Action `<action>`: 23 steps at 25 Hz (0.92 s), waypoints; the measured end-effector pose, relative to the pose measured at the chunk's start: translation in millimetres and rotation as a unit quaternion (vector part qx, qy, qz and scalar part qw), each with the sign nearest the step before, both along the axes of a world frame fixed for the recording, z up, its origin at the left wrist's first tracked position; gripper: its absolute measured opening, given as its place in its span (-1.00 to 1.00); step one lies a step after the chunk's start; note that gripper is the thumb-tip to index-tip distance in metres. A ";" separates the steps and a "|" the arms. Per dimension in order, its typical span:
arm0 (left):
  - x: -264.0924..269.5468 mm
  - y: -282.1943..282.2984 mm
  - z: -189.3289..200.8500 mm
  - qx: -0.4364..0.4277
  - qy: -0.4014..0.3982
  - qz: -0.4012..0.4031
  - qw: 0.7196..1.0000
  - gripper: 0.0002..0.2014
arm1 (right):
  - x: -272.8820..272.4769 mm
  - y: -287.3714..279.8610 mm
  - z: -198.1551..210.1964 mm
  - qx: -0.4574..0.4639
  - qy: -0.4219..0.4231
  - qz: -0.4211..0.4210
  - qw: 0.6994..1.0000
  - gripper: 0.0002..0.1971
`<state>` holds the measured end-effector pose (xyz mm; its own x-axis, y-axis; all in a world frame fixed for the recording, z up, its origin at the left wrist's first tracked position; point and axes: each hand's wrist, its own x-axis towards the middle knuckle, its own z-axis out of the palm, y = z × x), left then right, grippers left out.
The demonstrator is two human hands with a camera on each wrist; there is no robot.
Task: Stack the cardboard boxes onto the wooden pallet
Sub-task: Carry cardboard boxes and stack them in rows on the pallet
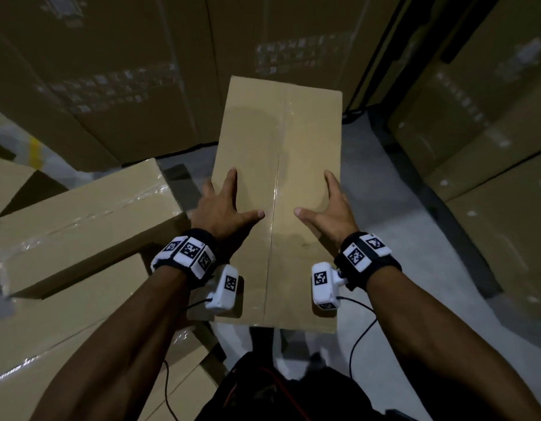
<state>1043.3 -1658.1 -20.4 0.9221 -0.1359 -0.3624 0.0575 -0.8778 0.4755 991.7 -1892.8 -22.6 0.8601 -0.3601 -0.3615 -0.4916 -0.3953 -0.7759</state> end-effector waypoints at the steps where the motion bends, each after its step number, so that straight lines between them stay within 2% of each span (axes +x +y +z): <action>1: -3.7 -11.9 7.8 -0.014 -0.010 -0.014 1.000 0.11 | -10.2 -10.4 7.6 -0.010 -0.008 -0.012 1.000 0.11; 9: -51.6 -117.7 33.4 -0.080 -0.074 -0.166 0.980 0.11 | -127.7 -83.5 47.8 -0.071 -0.063 -0.168 0.981 0.08; 14: -115.0 -177.8 42.9 -0.088 -0.081 -0.264 0.957 0.11 | -231.1 -112.0 58.7 -0.085 -0.065 -0.273 0.956 0.09; 19: -219.7 -225.6 54.7 -0.095 -0.072 -0.353 0.928 0.09 | -363.4 -124.5 62.2 -0.088 -0.073 -0.366 0.924 0.09; 23: -334.1 -253.1 53.2 -0.106 -0.064 -0.410 0.904 0.08 | -493.0 -123.6 61.4 -0.101 -0.079 -0.423 0.897 0.09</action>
